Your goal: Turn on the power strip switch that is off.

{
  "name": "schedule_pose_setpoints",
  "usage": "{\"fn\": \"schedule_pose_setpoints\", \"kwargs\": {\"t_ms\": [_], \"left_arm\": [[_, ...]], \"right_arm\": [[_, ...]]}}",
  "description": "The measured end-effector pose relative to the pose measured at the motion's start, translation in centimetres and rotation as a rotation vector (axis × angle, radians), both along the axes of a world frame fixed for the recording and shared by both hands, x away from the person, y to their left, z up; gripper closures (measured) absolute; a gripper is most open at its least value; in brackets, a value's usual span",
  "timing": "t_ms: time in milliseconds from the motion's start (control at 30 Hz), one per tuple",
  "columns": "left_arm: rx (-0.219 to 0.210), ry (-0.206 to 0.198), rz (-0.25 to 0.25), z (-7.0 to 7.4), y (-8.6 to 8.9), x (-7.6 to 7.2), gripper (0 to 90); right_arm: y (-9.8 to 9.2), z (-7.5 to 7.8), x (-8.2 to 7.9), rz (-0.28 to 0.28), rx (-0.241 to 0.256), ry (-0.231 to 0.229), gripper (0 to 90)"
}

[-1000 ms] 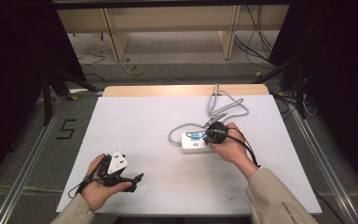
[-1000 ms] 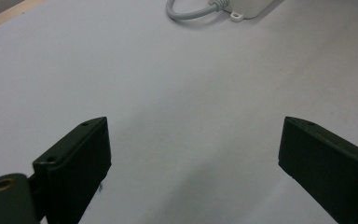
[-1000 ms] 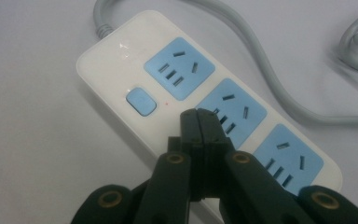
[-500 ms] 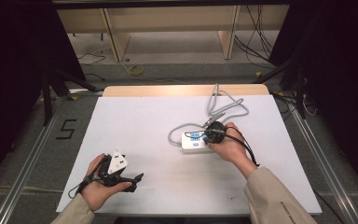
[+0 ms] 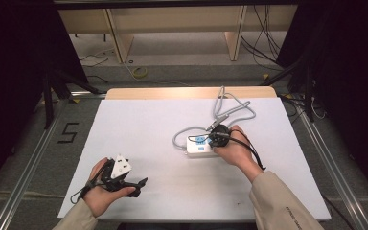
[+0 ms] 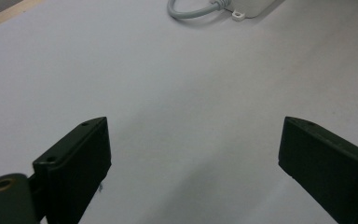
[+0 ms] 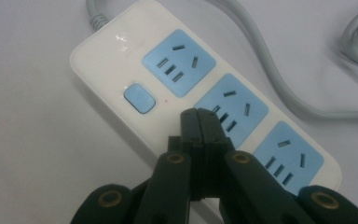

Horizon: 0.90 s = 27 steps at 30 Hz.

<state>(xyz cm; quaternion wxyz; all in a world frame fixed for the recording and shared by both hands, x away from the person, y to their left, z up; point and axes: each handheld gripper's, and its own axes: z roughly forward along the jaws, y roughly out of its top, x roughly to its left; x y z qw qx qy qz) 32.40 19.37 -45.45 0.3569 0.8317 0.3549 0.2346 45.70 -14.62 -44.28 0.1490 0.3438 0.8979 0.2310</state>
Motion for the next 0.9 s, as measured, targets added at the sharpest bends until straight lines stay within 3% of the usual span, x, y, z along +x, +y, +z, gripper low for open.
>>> {"fn": "schedule_pose_setpoints", "kwargs": {"t_ms": [300,900], "left_arm": [[0.0,0.001,0.002,-0.01,-0.01,-0.01,8.7],[-0.001,0.002,0.001,-0.02,-0.04,-0.03,8.7]], "right_arm": [[-0.11,0.02,0.09,-0.013,0.01,0.018,90.0],[-0.04,-0.14,-0.06,-0.015,0.005,0.007,90.0]]}}
